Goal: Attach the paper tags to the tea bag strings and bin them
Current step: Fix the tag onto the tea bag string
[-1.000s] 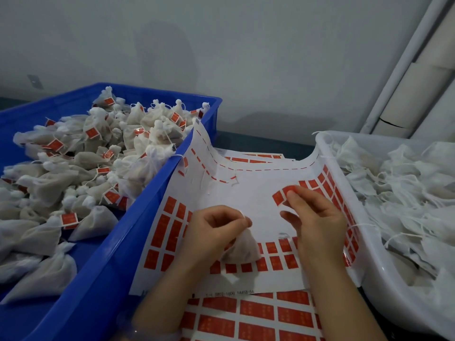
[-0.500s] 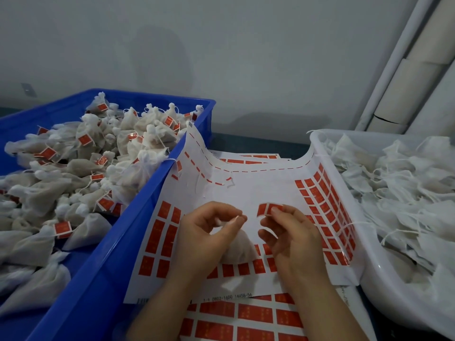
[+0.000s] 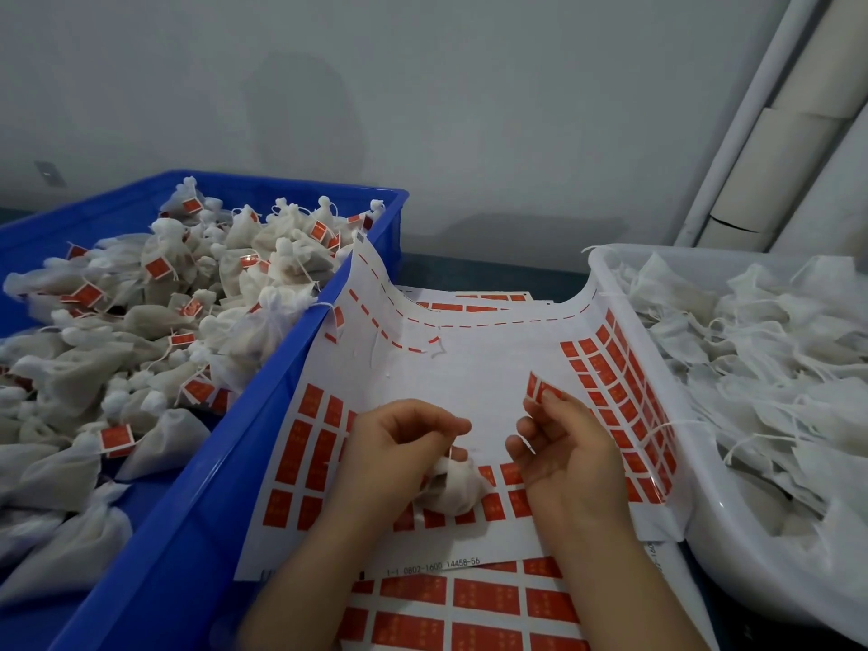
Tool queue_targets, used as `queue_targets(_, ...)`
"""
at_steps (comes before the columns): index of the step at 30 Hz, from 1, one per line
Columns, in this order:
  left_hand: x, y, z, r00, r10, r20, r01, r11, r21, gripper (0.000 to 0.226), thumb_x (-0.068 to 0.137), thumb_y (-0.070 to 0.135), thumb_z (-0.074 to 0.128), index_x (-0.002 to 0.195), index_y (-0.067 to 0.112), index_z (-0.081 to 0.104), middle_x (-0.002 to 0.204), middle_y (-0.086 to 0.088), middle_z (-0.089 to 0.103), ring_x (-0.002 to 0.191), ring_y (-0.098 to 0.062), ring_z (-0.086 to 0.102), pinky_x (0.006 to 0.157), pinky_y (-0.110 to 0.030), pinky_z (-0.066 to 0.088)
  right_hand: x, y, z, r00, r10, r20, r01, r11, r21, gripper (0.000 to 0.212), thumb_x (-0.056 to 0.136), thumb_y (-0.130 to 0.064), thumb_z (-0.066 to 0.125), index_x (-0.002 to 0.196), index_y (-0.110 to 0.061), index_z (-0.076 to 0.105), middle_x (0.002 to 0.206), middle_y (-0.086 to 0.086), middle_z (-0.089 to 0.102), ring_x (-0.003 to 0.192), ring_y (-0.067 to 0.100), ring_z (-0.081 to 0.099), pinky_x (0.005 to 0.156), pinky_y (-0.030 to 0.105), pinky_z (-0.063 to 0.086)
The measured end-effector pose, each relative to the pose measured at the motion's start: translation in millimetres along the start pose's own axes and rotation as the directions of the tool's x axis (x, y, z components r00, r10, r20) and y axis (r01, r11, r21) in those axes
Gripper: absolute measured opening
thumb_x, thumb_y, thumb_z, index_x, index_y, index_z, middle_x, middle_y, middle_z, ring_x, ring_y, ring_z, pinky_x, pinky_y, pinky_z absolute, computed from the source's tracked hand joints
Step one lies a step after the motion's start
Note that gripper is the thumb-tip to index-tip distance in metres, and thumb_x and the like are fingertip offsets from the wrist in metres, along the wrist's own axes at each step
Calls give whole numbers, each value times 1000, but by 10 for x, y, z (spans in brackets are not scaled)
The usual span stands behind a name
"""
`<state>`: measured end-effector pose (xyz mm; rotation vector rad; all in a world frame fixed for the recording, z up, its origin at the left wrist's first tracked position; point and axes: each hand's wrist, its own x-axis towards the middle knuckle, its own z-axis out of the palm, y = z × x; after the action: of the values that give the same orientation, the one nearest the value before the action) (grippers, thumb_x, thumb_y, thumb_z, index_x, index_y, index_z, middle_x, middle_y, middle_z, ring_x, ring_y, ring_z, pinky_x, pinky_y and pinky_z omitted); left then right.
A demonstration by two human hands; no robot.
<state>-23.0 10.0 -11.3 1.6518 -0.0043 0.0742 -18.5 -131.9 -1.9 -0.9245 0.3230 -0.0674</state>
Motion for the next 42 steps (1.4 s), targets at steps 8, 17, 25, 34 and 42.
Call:
queue_targets(8,5,-6,-2,999,30,30,-30,1000,-1,34,87,5,61,87,38,68,82,29,68,72,1,68,51,-8,47,-15,13,12,999,15,44,-15,1000,4,13,86,-11,58,82,-12,70,69,5,68,53,11,60,50,24,51)
queue_targets(17,-33,-14,7,980,139,141,-140,990,-8,57,83,1,65,95,57,62,98,35,65,71,-10,71,56,-15,53,-32,25,-14,985,-66,158,97,975,-199,13,82,-16,61,75,-16,72,68,3,66,60,11,62,56,24,52)
queue_targets(25,-14,-85,-20,969,153,193,-159,987,16,63,84,0,64,112,56,58,94,6,72,69,-30,68,64,-41,60,-82,64,16,954,-39,297,163,900,-405,14,82,-14,64,71,-18,72,68,1,68,69,17,66,66,30,54)
queue_targets(34,-2,-125,-27,958,175,228,-183,983,14,66,83,-1,62,115,56,56,97,-1,70,67,-31,66,57,-34,59,-59,73,-8,960,-41,278,169,875,-453,4,80,-14,67,80,-11,70,70,3,69,69,18,68,63,30,55)
queue_targets(42,-9,-123,-32,950,195,245,-204,979,10,68,83,-3,62,114,57,56,97,1,70,61,-33,62,55,-31,58,-52,89,-10,961,-48,272,177,864,-472,5,83,-10,65,81,-9,69,71,4,70,67,16,68,59,26,54)
